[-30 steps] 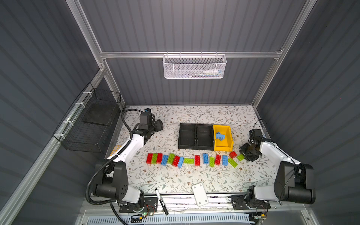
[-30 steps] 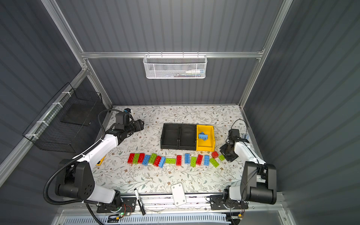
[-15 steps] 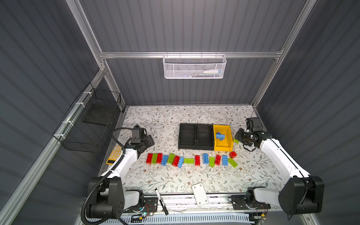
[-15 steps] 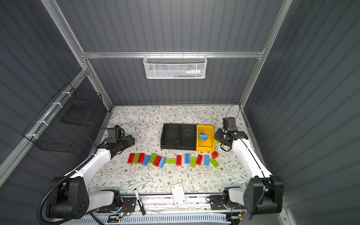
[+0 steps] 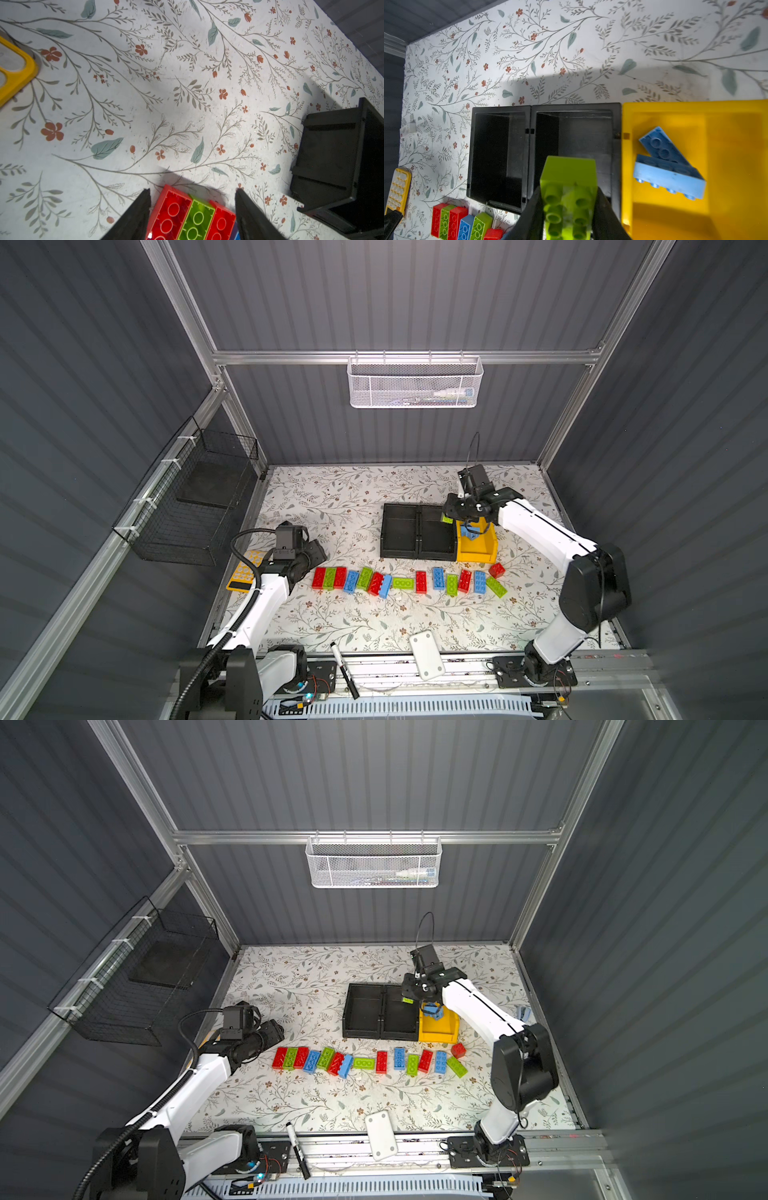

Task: Sort the legos into containers by color
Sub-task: Place the lego in the container.

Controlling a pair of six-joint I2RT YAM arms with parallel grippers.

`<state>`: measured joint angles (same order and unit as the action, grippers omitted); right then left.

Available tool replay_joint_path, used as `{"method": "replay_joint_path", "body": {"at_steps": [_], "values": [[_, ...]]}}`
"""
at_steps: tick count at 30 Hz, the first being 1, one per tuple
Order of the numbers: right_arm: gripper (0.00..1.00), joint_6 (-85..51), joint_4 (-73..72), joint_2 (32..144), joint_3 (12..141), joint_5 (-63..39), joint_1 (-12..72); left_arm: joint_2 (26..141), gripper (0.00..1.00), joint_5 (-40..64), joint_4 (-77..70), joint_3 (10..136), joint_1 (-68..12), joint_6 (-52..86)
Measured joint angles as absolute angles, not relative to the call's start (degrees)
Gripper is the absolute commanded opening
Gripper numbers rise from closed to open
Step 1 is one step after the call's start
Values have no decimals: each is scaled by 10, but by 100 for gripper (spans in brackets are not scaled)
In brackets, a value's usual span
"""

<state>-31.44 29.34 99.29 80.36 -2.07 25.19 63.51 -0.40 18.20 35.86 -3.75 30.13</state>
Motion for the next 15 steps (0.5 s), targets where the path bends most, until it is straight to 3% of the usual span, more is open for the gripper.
{"method": "replay_joint_path", "body": {"at_steps": [9, 15], "values": [[36, -319, 295, 1095, 841, -22, 263, 614, 66, -1, 195, 329, -37, 314], [49, -328, 297, 1132, 860, -27, 274, 614, 66, 0, 198, 323, -37, 322]]}}
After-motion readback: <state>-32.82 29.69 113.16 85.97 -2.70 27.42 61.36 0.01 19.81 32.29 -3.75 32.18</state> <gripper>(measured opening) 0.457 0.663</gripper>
